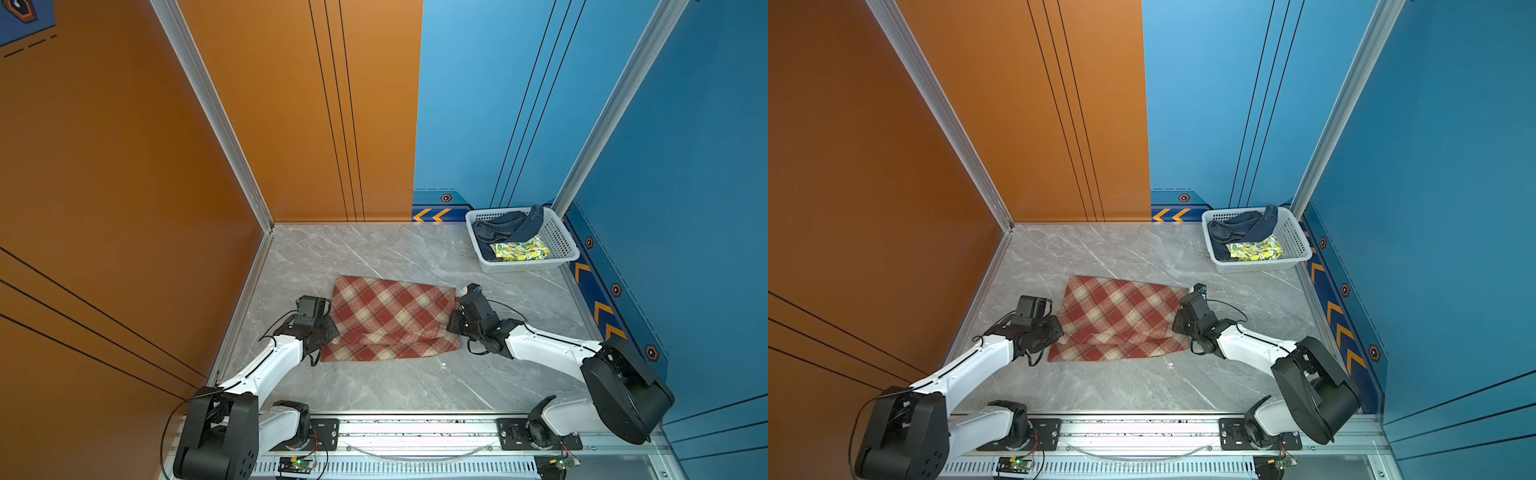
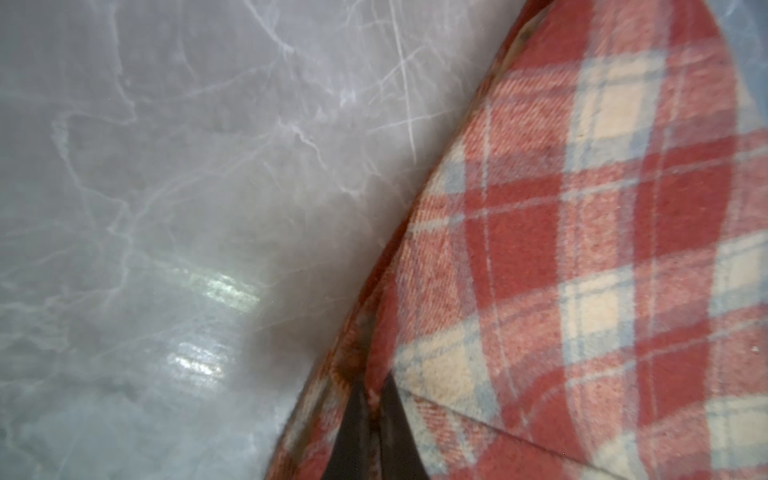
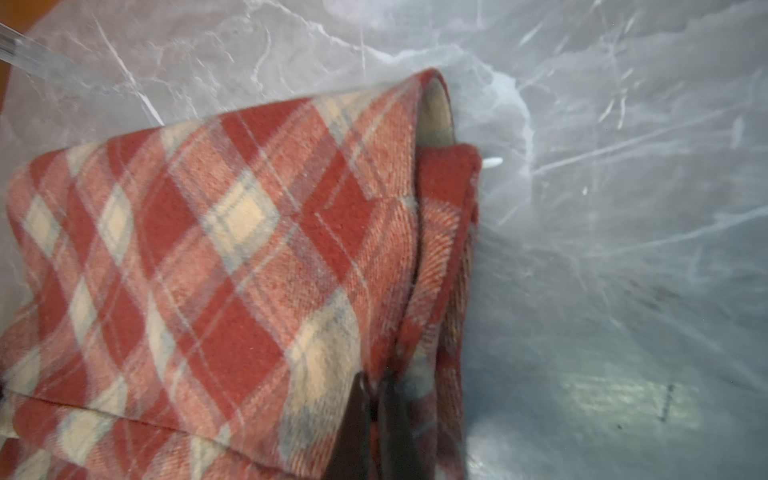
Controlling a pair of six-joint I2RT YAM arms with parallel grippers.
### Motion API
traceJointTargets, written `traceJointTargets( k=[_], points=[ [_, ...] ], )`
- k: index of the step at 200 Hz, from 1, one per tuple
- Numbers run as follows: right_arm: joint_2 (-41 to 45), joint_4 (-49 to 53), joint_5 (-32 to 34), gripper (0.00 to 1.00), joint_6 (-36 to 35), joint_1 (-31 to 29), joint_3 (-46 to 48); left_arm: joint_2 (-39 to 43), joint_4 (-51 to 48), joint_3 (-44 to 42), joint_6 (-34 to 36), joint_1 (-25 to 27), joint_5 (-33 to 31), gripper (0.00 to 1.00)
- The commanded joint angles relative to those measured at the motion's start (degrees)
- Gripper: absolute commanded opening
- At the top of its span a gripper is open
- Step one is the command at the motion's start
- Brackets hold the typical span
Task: Fold and stack the skirts
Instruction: 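Lay the far edge onto the near edge and open both grippers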
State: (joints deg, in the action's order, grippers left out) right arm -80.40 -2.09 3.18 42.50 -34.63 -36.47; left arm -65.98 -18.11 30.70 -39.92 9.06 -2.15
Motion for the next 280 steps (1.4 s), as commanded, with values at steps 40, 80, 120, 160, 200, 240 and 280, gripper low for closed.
traceJointTargets(
  k=[40, 80, 120, 160, 200, 240, 280],
  points=[
    [7.43, 4.13, 1.57, 0.0, -1.69, -1.13, -2.14, 8.28, -6.84, 3.48, 1.07, 0.71, -0.18, 0.0],
    [12.07, 4.75, 3.9, 0.0, -0.58, -2.05, 2.01, 13.13, -8.17, -0.64, -0.26, 1.74, -0.04, 0.0],
    [12.97, 0.28, 6.18, 0.0, 1.57, -3.78, 9.77, 14.8, -8.19, -6.29, -2.04, 2.38, -0.98, 0.0],
    [10.68, -3.63, 8.78, 0.03, 2.2, -5.18, 14.62, 13.3, -6.16, -9.47, -2.47, 1.37, -1.46, 0.0],
    [10.32, -3.25, 9.12, 0.0, 1.08, -4.86, 12.19, 11.79, -5.47, -6.78, -2.37, 0.76, -0.77, 0.0],
    [11.8, 2.19, 7.65, 0.0, -2.02, -2.87, 4.84, 12.36, -8.31, 0.16, -0.84, 0.47, -0.35, 0.0],
    [16.1, 10.74, 8.07, 0.0, -2.99, -2.71, -1.29, 16.31, -14.63, 6.64, 1.24, 0.46, -0.55, 0.0]
  ],
)
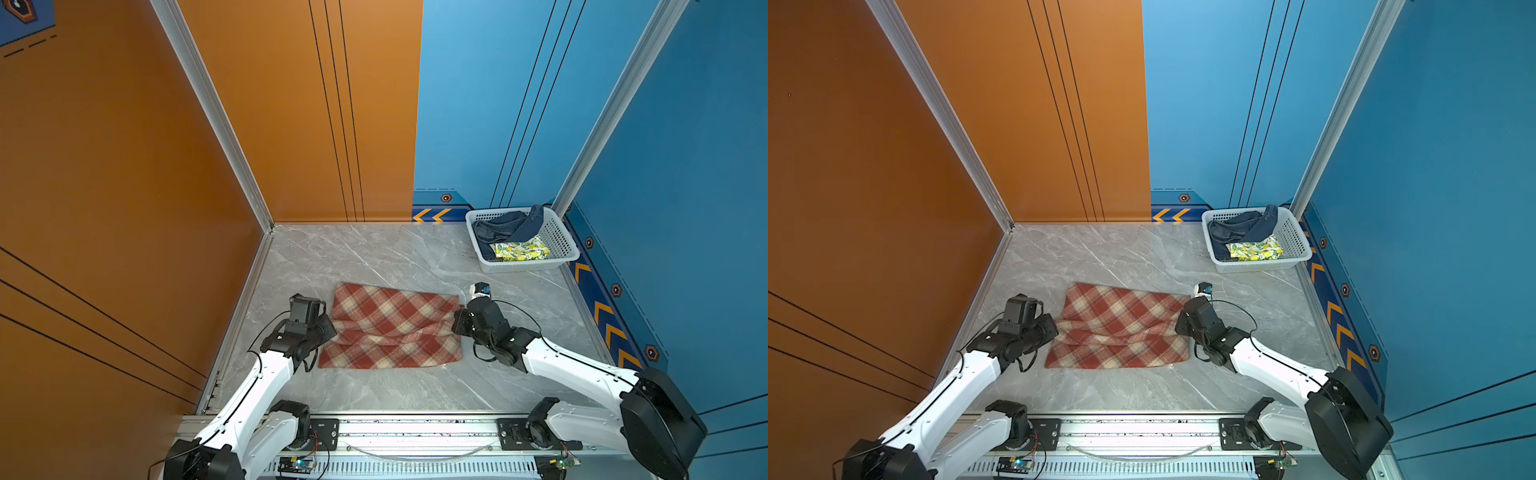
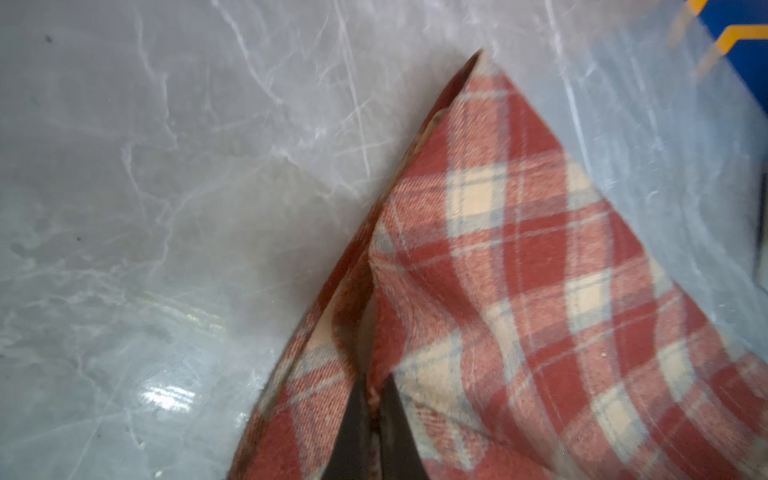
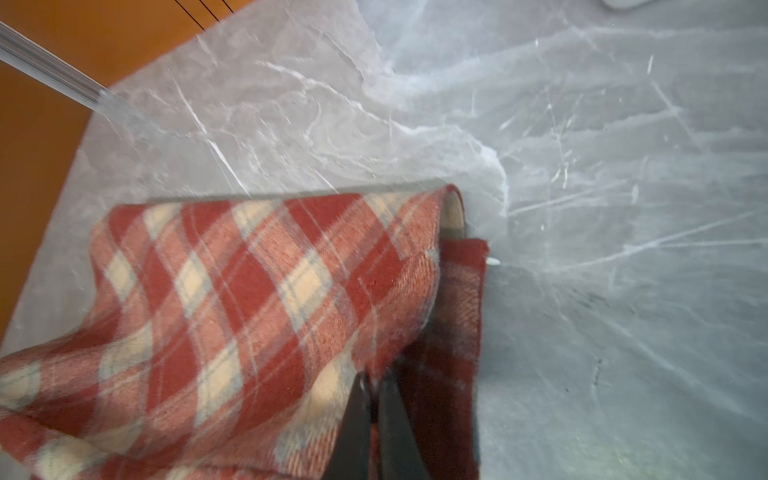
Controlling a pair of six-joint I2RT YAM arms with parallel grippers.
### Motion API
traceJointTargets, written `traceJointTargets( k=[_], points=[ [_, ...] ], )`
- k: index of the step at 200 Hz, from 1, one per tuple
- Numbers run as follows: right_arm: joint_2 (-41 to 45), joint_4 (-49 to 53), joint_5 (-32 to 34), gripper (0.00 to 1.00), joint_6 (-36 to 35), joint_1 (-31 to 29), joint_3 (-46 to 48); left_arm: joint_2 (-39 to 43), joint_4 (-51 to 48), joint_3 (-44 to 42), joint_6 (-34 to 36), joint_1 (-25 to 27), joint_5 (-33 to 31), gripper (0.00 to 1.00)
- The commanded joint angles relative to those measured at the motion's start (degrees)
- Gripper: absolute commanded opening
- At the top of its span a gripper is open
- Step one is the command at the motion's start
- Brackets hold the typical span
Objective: Fold and stack the skirts
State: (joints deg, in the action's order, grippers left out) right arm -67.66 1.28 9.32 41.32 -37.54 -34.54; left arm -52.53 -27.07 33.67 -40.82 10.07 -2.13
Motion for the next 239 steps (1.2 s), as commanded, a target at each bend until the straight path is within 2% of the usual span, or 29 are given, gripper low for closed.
traceJointTargets(
  k=[1, 38, 67, 74, 102, 109, 114, 116, 125, 133, 159, 183, 239],
  points=[
    [3.43, 7.48, 1.93, 0.0, -1.75, 0.19, -3.28, 3.0, -5.74, 3.72, 2.14, -0.56, -0.58, 0.0],
    [6.79, 9.74, 2.51, 0.0, 0.49, -1.14, -0.71, 7.44, -7.38, 1.35, 0.94, -0.46, 0.51, 0.0],
    [8.32, 5.74, 3.15, 0.0, 4.36, -2.28, 6.63, 9.99, -7.29, -4.97, -2.31, -0.13, 1.27, 0.0],
    [8.25, 4.49, 3.7, 0.0, 5.15, -4.58, 8.36, 10.52, -7.3, -6.4, -2.92, -0.05, 1.32, 0.0],
    [6.31, 1.86, 5.51, 0.0, 6.84, -6.95, 12.78, 12.29, -7.21, -10.6, -5.77, 0.02, 1.87, 0.0],
    [5.84, 2.13, 5.6, 0.04, 6.64, -7.17, 12.92, 12.63, -7.22, -11.14, -6.42, -0.11, 2.02, 0.0],
    [5.7, 2.51, 5.69, 0.11, 6.58, -7.2, 12.79, 12.81, -7.23, -11.36, -6.75, -0.06, 1.99, 0.0],
    [5.63, 2.61, 5.64, 0.14, 6.54, -7.26, 12.76, 12.94, -7.17, -11.45, -6.85, -0.11, 1.92, 0.03],
    [5.84, 2.91, 5.67, 0.33, 6.02, -7.17, 12.45, 13.26, -7.2, -11.26, -7.14, -0.11, 1.62, 0.3],
    [6.33, 3.68, 5.89, 0.48, 5.49, -7.13, 11.75, 13.42, -7.21, -10.73, -7.17, -0.12, 1.3, 0.42],
    [7.41, 6.51, 5.68, 0.63, 4.92, -5.56, 9.06, 12.36, -7.4, -7.77, -6.06, -0.13, -0.86, 0.69],
    [6.83, 7.72, 2.81, 0.69, 4.82, -3.53, 6.91, 9.34, -6.62, -4.7, -4.05, 0.42, -2.4, 0.77],
    [-1.35, 8.86, -2.16, 0.7, 5.86, -3.07, 3.11, -1.75, -4.71, -1.16, -0.14, 7.61, -7.16, 0.79]
  ],
)
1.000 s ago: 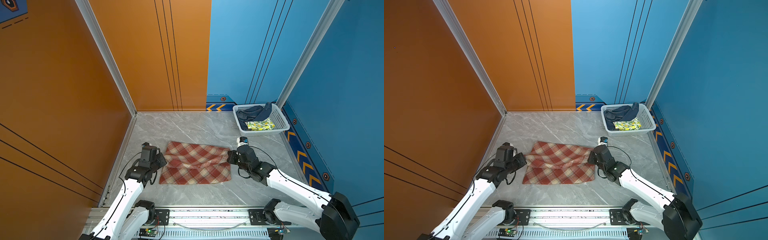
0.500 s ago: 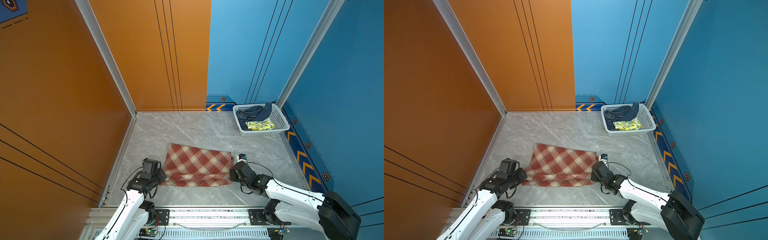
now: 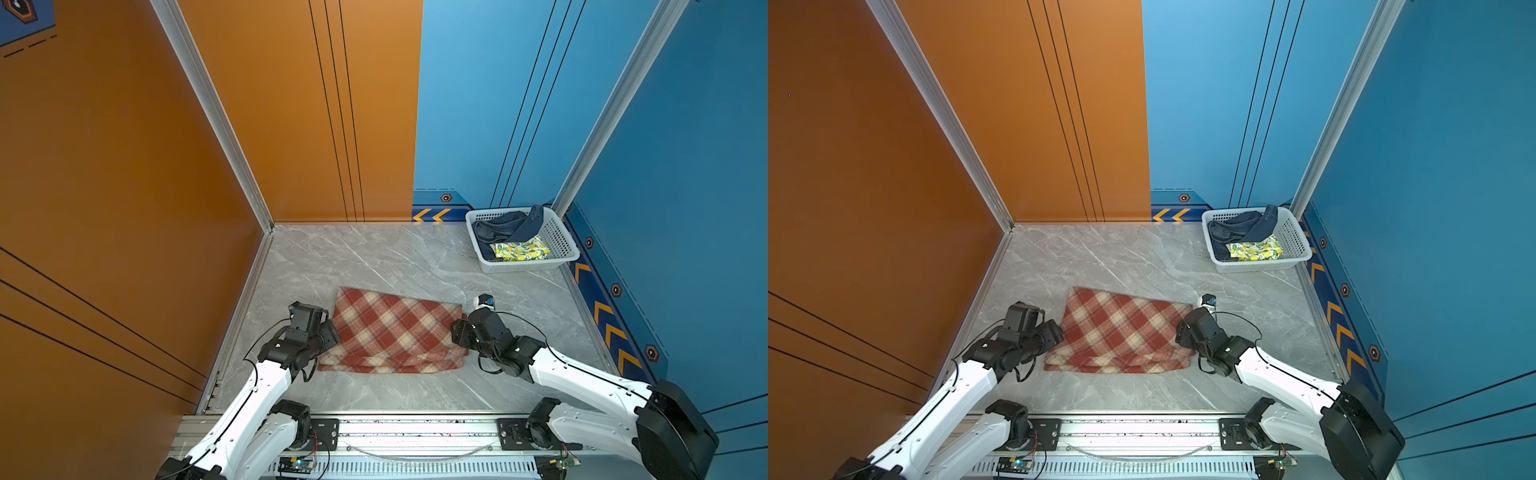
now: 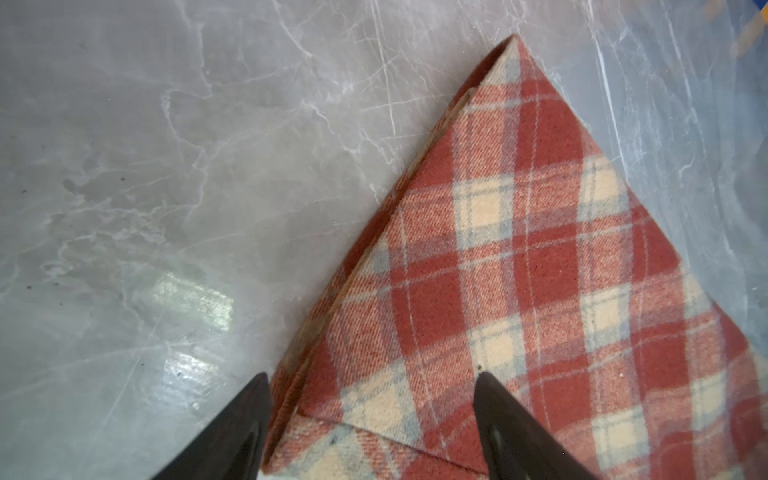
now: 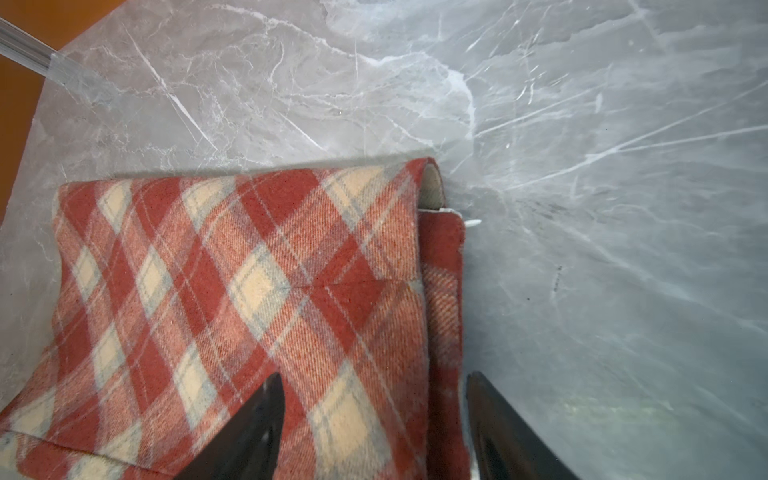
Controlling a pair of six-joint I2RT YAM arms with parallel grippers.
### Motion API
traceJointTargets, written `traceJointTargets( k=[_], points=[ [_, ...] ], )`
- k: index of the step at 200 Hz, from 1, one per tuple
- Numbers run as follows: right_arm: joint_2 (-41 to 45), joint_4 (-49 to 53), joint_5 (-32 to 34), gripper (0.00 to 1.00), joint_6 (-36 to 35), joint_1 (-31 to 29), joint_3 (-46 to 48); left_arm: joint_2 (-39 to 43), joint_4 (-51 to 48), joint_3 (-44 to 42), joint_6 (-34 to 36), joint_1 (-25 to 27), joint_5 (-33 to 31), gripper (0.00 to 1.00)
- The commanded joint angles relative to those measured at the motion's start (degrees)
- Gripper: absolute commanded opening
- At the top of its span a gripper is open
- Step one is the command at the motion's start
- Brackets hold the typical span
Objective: Fold and stack the skirts
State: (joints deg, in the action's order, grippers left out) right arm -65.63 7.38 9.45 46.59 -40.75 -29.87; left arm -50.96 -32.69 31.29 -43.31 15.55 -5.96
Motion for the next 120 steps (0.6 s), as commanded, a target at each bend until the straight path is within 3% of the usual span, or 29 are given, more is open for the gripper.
traceJointTargets(
  k=[1, 25, 71, 120],
  points=[
    [-3.64, 2.74, -2.27, 0.7, 0.55, 0.15, -1.63, -3.43, 0.98, 1.19, 2.31, 2.16, -3.35, 0.79],
    [-8.79, 2.03, -3.29, 0.63, -1.94, 2.44, -3.54, -6.09, 2.86, 0.79, 2.26, 3.14, -3.27, 0.79],
    [-21.71, -3.95, -10.16, 0.52, -13.95, 10.38, -13.52, -9.65, 3.75, 3.24, 3.81, 3.12, -2.31, 0.79],
    [-33.94, -4.77, -15.21, 0.55, -20.74, 13.9, -29.84, -12.56, 4.17, 5.32, 4.76, 2.98, -1.54, 0.79]
  ],
)
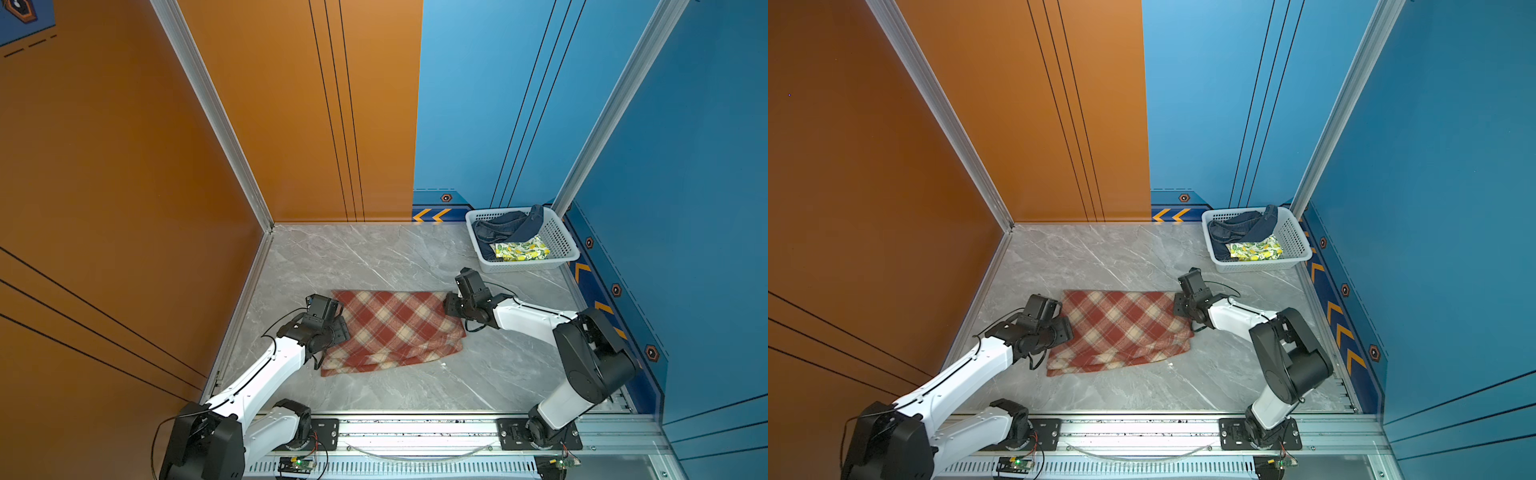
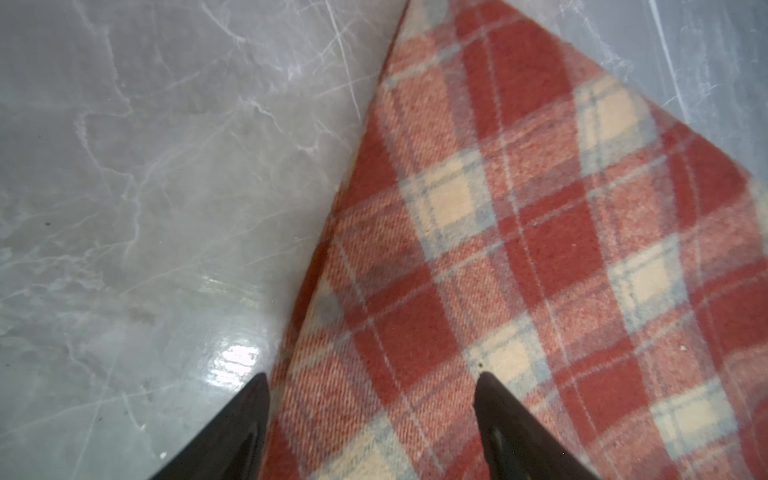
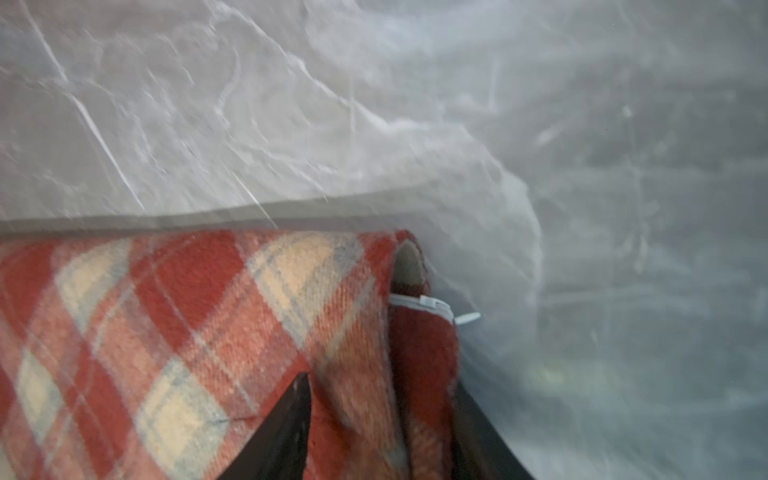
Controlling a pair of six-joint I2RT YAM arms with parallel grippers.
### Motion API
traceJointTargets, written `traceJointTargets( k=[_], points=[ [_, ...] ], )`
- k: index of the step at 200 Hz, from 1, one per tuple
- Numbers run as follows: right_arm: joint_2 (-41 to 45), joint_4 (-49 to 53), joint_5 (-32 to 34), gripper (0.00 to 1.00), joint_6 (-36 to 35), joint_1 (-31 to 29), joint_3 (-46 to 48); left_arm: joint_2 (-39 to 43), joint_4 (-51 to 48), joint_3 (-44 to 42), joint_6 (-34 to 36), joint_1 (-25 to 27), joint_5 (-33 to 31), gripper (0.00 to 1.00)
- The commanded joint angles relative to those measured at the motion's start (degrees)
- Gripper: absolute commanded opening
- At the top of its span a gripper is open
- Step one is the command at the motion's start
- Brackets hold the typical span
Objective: Fold and stack the skirts
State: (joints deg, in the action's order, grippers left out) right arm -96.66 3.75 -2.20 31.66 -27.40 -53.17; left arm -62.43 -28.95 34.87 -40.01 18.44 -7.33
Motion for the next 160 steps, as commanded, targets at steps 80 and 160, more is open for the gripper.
traceJointTargets(
  k=[80, 160],
  points=[
    [10.3, 9.05, 7.75, 0.63, -5.96, -4.81, -2.72, -7.23, 1.56, 5.62, 4.41, 9.64, -2.34, 0.75],
    [11.47, 7.33, 10.18, 0.48, 5.22, -14.59, 8.17, -11.1, 1.62, 2.4, -0.28, 20.56, -3.95, 0.59]
  ],
)
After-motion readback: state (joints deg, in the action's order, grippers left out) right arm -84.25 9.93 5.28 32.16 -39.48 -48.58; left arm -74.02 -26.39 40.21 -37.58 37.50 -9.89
